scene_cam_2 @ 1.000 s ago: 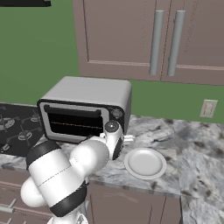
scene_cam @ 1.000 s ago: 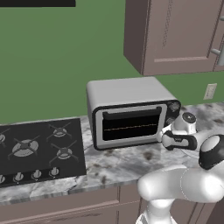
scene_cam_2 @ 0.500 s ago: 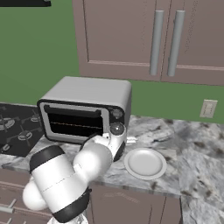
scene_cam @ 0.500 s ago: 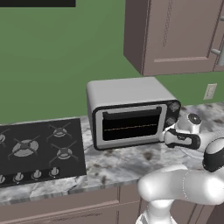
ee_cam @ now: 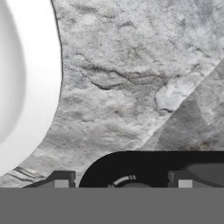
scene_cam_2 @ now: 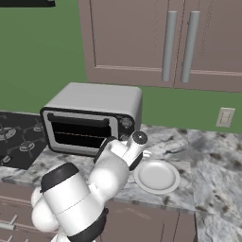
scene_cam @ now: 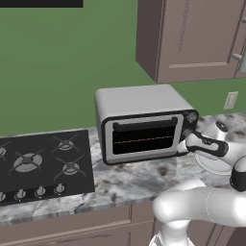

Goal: Pick up the bagel from the plate, place it on the toaster oven rack, close the door, and set the timer.

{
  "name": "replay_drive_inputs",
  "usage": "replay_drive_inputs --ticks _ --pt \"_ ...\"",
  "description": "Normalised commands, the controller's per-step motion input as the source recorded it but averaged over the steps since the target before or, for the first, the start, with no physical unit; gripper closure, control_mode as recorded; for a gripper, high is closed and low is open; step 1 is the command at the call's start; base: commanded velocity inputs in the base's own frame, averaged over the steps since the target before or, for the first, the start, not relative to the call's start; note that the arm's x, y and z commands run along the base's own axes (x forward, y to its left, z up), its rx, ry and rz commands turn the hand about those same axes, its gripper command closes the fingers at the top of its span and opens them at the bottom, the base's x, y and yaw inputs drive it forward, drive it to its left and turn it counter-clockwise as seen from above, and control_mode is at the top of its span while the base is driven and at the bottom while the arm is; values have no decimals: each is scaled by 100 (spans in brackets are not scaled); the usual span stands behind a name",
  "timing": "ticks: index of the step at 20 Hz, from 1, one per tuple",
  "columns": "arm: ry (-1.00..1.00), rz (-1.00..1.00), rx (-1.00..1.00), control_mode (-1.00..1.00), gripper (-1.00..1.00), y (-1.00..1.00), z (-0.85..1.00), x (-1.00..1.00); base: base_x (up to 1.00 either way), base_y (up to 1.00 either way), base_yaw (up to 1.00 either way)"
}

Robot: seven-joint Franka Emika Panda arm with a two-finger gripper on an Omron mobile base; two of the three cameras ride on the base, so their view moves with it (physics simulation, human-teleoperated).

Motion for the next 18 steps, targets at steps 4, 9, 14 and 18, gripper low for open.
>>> replay_drive_inputs --ticks 4,9,14,18 --pt "6 0 20 -100 100 -57 41 11 0 0 0" --pt "0 0 18 -100 100 -58 37 2 0 0 0" --pt "0 0 16 -100 100 -54 30 1 0 0 0" --pt "0 0 15 -100 100 -56 29 1 0 0 0"
